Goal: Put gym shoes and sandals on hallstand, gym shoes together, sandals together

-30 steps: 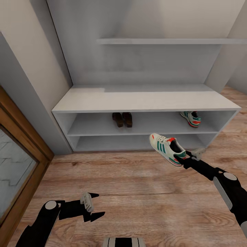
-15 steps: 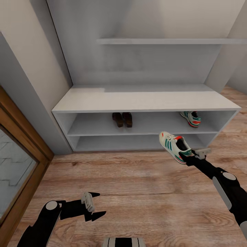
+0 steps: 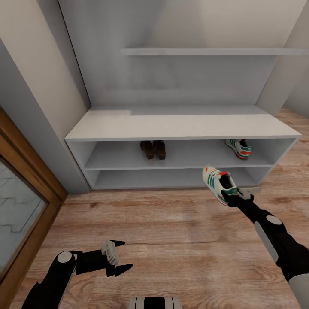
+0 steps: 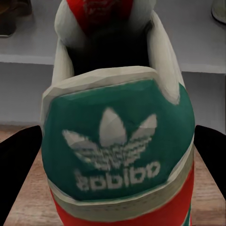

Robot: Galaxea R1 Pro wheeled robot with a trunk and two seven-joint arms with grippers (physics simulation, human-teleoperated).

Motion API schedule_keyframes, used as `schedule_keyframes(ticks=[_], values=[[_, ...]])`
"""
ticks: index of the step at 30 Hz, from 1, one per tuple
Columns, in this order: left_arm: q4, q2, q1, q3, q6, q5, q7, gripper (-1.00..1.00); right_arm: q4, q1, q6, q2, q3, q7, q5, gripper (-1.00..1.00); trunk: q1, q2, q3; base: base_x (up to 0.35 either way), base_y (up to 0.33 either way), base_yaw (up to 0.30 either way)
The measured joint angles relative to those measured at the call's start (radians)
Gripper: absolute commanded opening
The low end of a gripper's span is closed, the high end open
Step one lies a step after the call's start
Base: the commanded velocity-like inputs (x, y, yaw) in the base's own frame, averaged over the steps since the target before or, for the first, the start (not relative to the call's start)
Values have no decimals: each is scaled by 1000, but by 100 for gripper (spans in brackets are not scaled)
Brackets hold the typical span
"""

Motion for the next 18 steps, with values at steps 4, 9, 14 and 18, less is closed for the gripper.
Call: schedule_keyframes(ticks=[4, 9, 14, 18], values=[[0, 0, 1, 0, 0, -1, 0, 100, 0, -3, 13, 7, 19, -51, 0, -100, 0, 0, 0, 0, 0, 0], [0, 0, 2, 0, 0, -2, 1, 100, 0, -6, 25, 14, 34, -129, 0, -100, 0, 0, 0, 0, 0, 0], [0, 0, 3, 0, 0, -2, 2, 100, 0, -8, 37, 24, 45, -179, -1, -100, 0, 0, 0, 0, 0, 0], [0, 0, 3, 0, 0, -2, 2, 100, -1, -10, 61, 40, 52, -215, 0, -100, 0, 0, 0, 0, 0, 0]])
